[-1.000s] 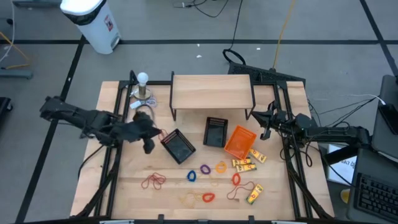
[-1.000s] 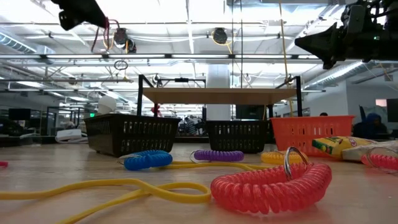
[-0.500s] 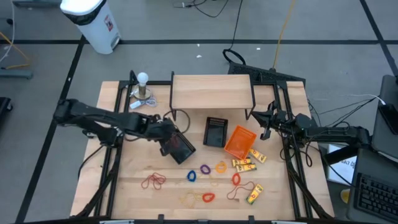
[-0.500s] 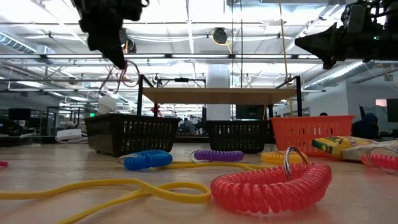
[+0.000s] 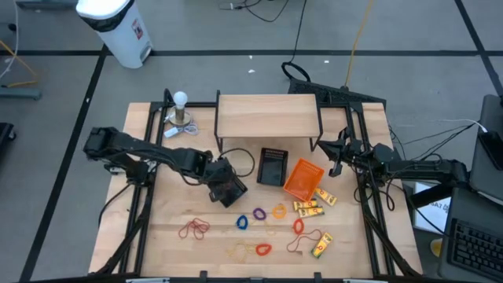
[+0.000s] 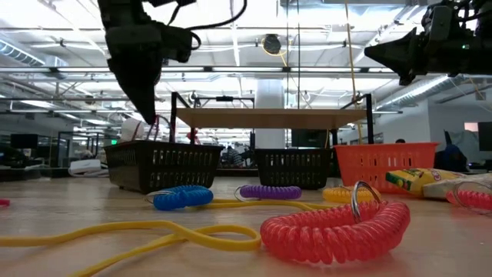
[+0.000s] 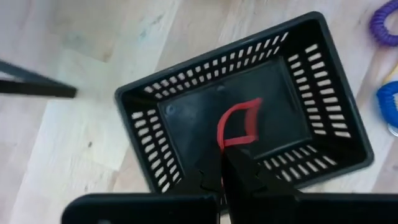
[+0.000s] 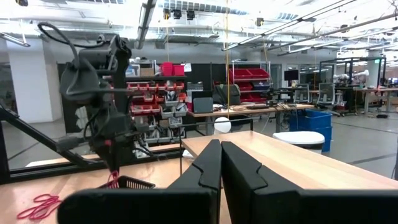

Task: Pick & Place Office Desk Supplies
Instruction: Put the red rubber band into the left black bin

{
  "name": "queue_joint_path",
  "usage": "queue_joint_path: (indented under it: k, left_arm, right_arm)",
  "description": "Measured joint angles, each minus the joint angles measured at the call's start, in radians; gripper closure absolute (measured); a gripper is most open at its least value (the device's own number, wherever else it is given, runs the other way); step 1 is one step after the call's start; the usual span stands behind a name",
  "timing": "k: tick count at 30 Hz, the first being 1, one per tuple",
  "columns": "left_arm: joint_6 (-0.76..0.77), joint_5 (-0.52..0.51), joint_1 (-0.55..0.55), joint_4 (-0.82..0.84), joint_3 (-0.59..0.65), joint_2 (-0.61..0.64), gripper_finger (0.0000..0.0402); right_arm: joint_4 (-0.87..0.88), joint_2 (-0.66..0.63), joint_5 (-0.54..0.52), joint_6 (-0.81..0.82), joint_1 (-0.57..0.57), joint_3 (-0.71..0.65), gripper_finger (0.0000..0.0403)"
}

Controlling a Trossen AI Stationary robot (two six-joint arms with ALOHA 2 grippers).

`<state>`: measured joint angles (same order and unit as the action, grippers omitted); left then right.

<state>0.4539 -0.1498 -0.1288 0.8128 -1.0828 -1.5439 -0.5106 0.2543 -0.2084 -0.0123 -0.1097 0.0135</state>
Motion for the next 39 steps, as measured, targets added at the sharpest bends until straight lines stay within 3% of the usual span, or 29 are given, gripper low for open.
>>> queue_joint_path:
  k: [15,22,31,36,39]
  left_arm:
    - [-0.008,0.021,0.004,-0.003,0.000,-0.085,0.0388]
    - [-0.009,0.020,0.004,-0.002,0.000,-0.085,0.0332]
    - [-0.033,-0.009,0.004,0.000,0.000,-0.053,0.0223]
    - [-0.075,-0.004,0.000,0.013,0.000,0.049,0.0181]
    - [-0.087,-0.075,-0.032,0.029,0.000,0.155,0.0186]
  right_arm:
    - [0.002,0.002,0.000,0.000,0.000,0.000,0.0403]
    - [0.002,0.002,0.000,0.000,0.000,0.000,0.0403]
    - [0.007,0.002,0.000,0.000,0.000,0.000,0.0403]
    - [0.007,0.002,0.000,0.000,0.000,0.000,0.0403]
    - [0.007,0.002,0.000,0.000,0.000,0.000,0.0403]
